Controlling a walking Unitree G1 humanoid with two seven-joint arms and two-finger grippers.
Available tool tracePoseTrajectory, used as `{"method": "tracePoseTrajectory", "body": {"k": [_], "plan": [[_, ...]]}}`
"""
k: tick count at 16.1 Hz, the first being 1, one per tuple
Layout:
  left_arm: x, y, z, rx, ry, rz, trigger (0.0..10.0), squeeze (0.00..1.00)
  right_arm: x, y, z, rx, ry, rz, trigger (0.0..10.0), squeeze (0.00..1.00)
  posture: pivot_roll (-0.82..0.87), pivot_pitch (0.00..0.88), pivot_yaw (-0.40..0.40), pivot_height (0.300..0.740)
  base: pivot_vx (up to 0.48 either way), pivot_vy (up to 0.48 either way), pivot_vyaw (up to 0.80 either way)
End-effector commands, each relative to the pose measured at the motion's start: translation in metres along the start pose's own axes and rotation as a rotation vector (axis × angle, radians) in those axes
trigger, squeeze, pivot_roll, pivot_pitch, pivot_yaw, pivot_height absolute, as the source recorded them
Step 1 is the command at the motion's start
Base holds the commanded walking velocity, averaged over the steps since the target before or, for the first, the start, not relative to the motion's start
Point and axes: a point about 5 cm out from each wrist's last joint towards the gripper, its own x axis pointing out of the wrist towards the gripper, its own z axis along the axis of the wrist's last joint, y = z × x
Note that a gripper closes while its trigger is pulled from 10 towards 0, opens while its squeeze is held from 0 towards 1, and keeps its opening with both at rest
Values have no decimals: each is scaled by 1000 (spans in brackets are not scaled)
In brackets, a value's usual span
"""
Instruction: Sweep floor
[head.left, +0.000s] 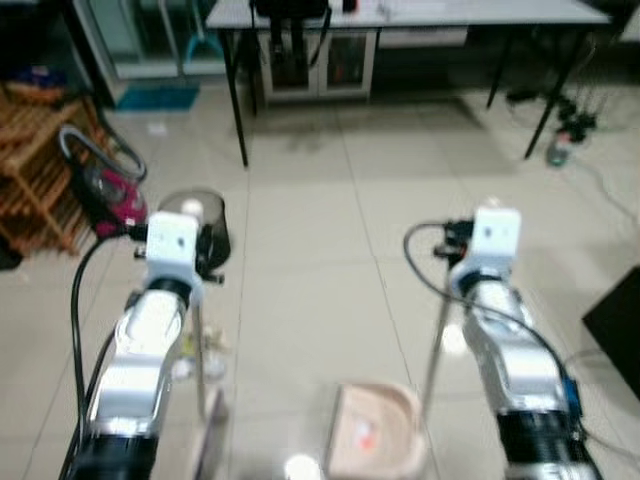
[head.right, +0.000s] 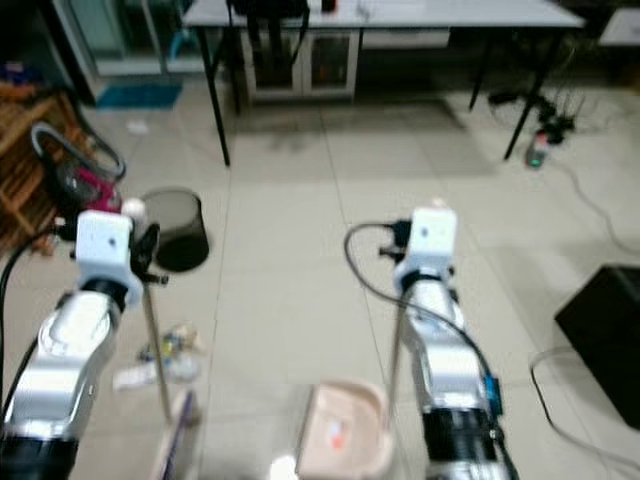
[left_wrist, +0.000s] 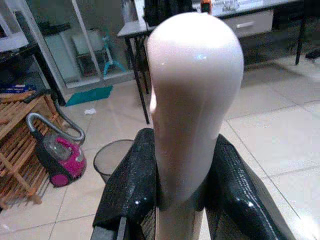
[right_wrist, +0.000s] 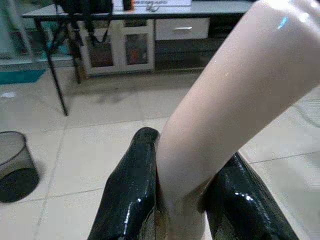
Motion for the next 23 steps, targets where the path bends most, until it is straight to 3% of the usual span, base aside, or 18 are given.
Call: {"method": "tracePoseTrajectory", "body": {"k": [1,11,14,19,23], "plan": [[1,8,4,34,-17,23,10000,0,3,11,10,25,-50,25,10000,0,-38,0,22,740,0,480,0],[3,8,2,44,-18,25,10000,0,5,14,11,11,-71,25,10000,0,-35,0,19,740,0,480,0],[4,8,5,191,-39,33,10000,0,5,14,10,8,-73,26,10000,0,-35,0,21,740,0,-160,0],[5,10,3,90,-32,60,10000,0,5,12,10,-4,-80,17,10000,0,-38,0,26,740,0,-96,0],[7,12,2,148,-36,93,10000,0,7,8,9,-66,-72,-19,10000,0,-38,0,26,740,0,0,0]]}}
